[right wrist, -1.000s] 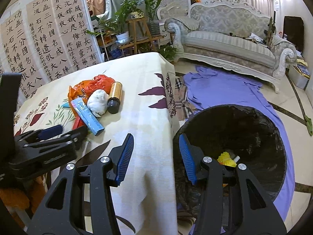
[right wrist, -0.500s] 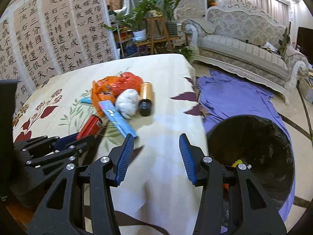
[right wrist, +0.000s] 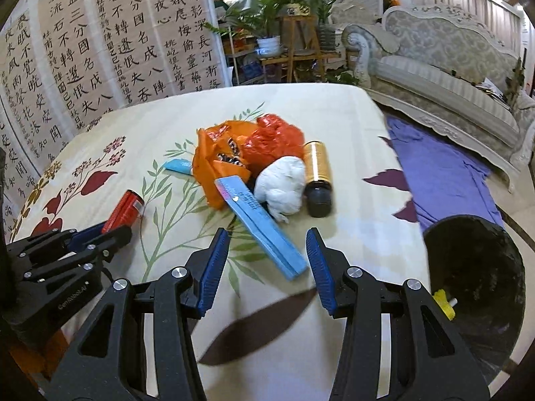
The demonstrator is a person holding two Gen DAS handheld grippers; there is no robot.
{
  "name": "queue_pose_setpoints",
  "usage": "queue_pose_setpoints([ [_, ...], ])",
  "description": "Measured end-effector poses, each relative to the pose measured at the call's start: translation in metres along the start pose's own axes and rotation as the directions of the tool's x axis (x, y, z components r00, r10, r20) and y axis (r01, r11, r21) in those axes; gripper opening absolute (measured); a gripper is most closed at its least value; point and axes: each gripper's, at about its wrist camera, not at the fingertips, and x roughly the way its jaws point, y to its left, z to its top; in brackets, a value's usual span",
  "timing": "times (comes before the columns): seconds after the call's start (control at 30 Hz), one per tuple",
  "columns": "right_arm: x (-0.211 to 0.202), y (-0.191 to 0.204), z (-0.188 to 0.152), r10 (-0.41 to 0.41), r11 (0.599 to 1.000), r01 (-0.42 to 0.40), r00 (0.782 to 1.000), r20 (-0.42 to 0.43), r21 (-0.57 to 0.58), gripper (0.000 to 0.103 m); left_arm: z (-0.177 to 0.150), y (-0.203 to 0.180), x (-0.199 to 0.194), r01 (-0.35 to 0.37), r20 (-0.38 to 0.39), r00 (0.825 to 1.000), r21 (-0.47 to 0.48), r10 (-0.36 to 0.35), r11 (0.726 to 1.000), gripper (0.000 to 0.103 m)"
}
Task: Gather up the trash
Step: 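Grasp the blue tube package with the right tool while the left tool holds the red cylinder, then carry the red cylinder and blue tube over the bin and open both tools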
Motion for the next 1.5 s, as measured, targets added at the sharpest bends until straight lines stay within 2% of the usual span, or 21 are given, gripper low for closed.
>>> queue_pose_setpoints([
  [0.1,0.006,0.007,-0.002,0.037,0.999,-0.037,0.999,-0.036,-0.002,0.047,-0.002,0.008,-0.001,-0.024,0.011,1.0,-0.005,0.024,1.0,0.025],
  [0.33,0.009,0.017,-0.002,0.005,1.0,-0.006,0.999,-0.037,-0.025,0.045,0.001,0.028,0.0,-0.045,0.017,0.999,-0.033,0.046,0.998,0.025],
  [0.4,0.013,0.019,0.0,-0.006,1.0,0.005,0.999,-0.045,-0.03,0.039,0.0,0.03,0.001,-0.04,0.016,0.999,-0.039,0.041,0.998,0.025],
  [0.47,0.017,0.02,0.002,-0.011,0.999,0.009,0.998,-0.055,-0.036,0.022,0.001,0.03,0.001,-0.04,0.018,0.999,-0.036,0.041,0.999,0.025],
  [0.5,0.018,0.022,0.002,-0.014,0.999,0.011,0.998,-0.06,-0.043,0.019,0.0,0.03,0.0,-0.041,0.02,0.999,-0.032,0.042,0.999,0.025],
  [0.9,-0.006,0.019,-0.013,-0.027,0.999,0.026,0.999,-0.023,-0.038,0.016,-0.002,0.022,-0.009,-0.038,0.059,0.997,-0.02,0.039,0.999,0.025],
  [1.17,-0.041,-0.005,-0.027,-0.06,0.998,0.06,0.998,0.018,0.018,0.016,-0.006,-0.011,-0.022,0.026,0.088,0.996,0.018,-0.028,0.999,0.025],
  [1.5,-0.075,-0.07,-0.053,-0.186,0.974,0.181,0.982,0.027,0.14,0.016,-0.006,-0.085,-0.031,0.147,0.087,0.984,0.117,-0.158,0.982,0.025],
])
